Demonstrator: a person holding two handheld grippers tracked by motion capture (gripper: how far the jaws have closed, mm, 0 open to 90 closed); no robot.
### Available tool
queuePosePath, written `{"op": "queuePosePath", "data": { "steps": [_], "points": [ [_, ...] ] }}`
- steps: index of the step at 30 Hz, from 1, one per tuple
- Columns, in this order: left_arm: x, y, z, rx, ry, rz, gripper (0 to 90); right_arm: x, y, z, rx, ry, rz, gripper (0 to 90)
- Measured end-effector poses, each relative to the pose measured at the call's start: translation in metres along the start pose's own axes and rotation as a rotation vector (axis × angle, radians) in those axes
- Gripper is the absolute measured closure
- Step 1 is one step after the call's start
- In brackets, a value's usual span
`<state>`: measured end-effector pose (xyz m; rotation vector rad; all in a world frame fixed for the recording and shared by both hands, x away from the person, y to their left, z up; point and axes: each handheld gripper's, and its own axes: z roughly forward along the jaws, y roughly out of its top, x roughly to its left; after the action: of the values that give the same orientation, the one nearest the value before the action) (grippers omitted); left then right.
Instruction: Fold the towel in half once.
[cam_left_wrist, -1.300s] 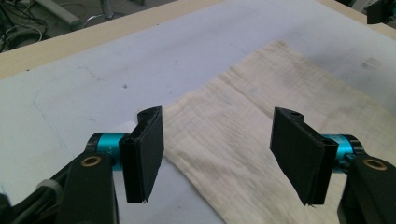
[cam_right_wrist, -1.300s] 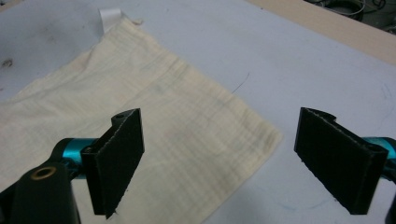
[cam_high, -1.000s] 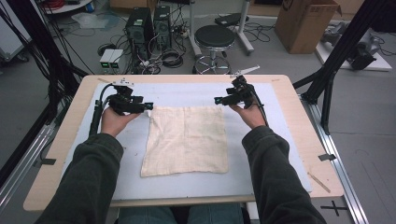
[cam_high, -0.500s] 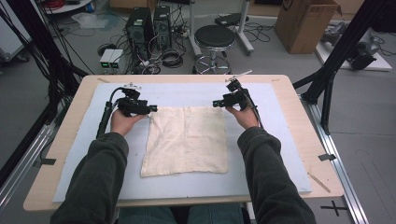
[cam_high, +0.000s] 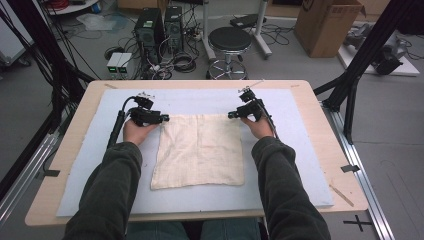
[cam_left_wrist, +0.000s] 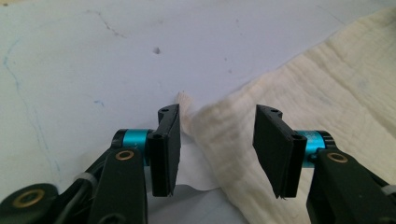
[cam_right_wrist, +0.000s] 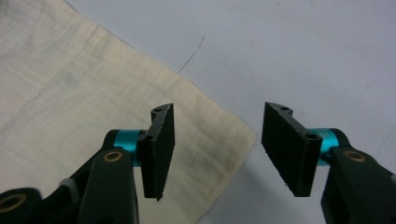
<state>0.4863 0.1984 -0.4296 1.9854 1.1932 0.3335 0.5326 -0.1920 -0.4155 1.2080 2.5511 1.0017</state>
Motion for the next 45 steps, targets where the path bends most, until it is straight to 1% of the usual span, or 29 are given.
{"op": "queuePosePath", "data": {
  "steps": [1,3,4,5,8,11,12,13,14,16,17,20,22,24,25,27,28,31,39,40,41,42,43,45],
  "points": [
    [0.0,-0.001,0.002,0.017,0.005,-0.003,52.5,0.0,0.0,0.001,0.005,-0.007,-0.001,46.2],
    [0.0,-0.003,0.005,0.044,-0.007,-0.014,52.5,-0.001,-0.002,0.004,0.014,-0.011,0.014,48.5],
    [0.0,-0.003,0.005,0.043,-0.004,-0.012,52.5,-0.001,-0.003,0.005,0.021,-0.013,0.021,49.7],
    [-0.001,-0.003,0.005,0.041,0.0,-0.015,53.9,-0.001,-0.004,0.006,0.024,-0.019,0.009,51.1],
    [-0.003,-0.003,0.006,0.05,0.016,0.008,56.7,-0.001,-0.007,0.008,0.041,-0.032,0.011,54.8],
    [-0.006,-0.002,0.006,0.053,0.039,0.022,60.8,-0.002,-0.009,0.008,0.031,-0.041,0.027,58.6],
    [-0.007,-0.002,0.007,0.054,0.045,0.027,62.7,-0.002,-0.009,0.008,0.031,-0.044,0.012,61.4],
    [-0.008,-0.002,0.007,0.053,0.05,0.033,65.3,0.0,-0.008,0.008,0.039,-0.051,0.015,63.2],
    [-0.01,-0.002,0.008,0.053,0.056,0.038,67.6,0.002,-0.008,0.008,0.047,-0.054,0.0,65.7],
    [-0.012,-0.002,0.008,0.055,0.068,0.053,71.0,0.005,-0.007,0.009,0.054,-0.065,-0.012,69.8],
    [-0.012,-0.002,0.008,0.054,0.065,0.05,74.0,0.005,-0.007,0.009,0.054,-0.064,-0.021,72.3],
    [-0.014,-0.002,0.008,0.054,0.056,0.052,84.7,0.005,-0.007,0.01,0.055,-0.039,-0.019,82.7],
    [-0.014,-0.002,0.008,0.054,0.052,0.05,86.3,0.007,-0.007,0.009,0.058,-0.029,-0.016,85.6],
    [-0.013,-0.002,0.008,0.054,0.046,0.049,86.8,0.006,-0.007,0.009,0.055,-0.019,-0.02,86.4],
    [-0.014,-0.002,0.007,0.051,0.047,0.05,86.9,0.006,-0.008,0.008,0.053,-0.016,-0.012,86.6],
    [-0.014,-0.002,0.006,0.05,0.043,0.051,87.0,0.006,-0.008,0.005,0.036,-0.01,-0.012,86.6],
    [-0.014,-0.001,0.005,0.044,0.045,0.05,87.1,0.005,-0.009,0.004,0.033,-0.001,-0.008,86.6],
    [-0.016,0.001,0.0,0.028,0.044,0.065,87.1,0.007,-0.008,0.0,0.015,0.008,-0.012,86.6],
    [-0.016,0.004,-0.013,-0.008,0.04,0.083,87.1,0.006,-0.009,-0.011,-0.025,0.031,-0.015,86.6],
    [-0.017,0.004,-0.015,-0.015,0.035,0.086,87.1,0.006,-0.009,-0.012,-0.033,0.031,-0.028,86.6],
    [-0.018,0.005,-0.016,-0.017,0.033,0.09,87.1,0.007,-0.009,-0.014,-0.037,0.036,-0.023,86.6],
    [-0.018,0.005,-0.018,-0.023,0.031,0.095,87.1,0.008,-0.009,-0.015,-0.043,0.045,-0.031,86.6],
    [-0.018,0.005,-0.02,-0.027,0.026,0.098,87.1,0.009,-0.009,-0.017,-0.044,0.041,-0.028,86.6],
    [-0.018,0.004,-0.025,-0.045,0.027,0.096,87.1,0.009,-0.008,-0.02,-0.06,0.048,-0.041,86.6]
  ]
}}
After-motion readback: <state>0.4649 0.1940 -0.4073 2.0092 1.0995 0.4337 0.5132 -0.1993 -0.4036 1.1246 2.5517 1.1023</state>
